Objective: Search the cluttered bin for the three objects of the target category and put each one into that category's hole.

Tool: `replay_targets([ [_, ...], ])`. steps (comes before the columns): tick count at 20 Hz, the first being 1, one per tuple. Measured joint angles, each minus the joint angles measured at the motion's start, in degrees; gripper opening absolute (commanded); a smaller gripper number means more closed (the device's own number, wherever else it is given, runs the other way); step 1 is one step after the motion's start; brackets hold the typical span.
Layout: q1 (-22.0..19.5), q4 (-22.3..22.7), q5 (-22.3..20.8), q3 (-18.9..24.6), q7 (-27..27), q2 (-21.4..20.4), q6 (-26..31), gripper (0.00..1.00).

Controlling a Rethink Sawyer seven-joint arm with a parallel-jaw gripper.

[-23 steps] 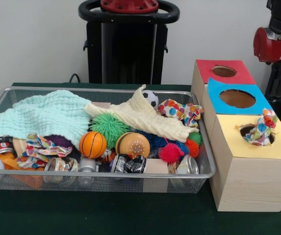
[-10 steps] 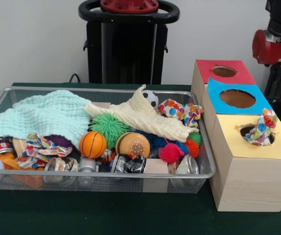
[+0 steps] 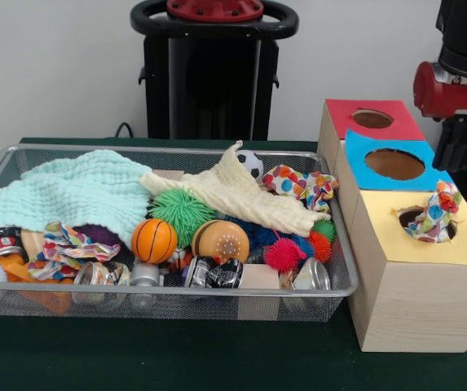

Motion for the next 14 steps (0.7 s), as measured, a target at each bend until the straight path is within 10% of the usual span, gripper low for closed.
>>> replay_targets([
  [14, 0.0, 0.0, 0.0, 0.0, 0.0, 1.3, 0.0, 0.00],
])
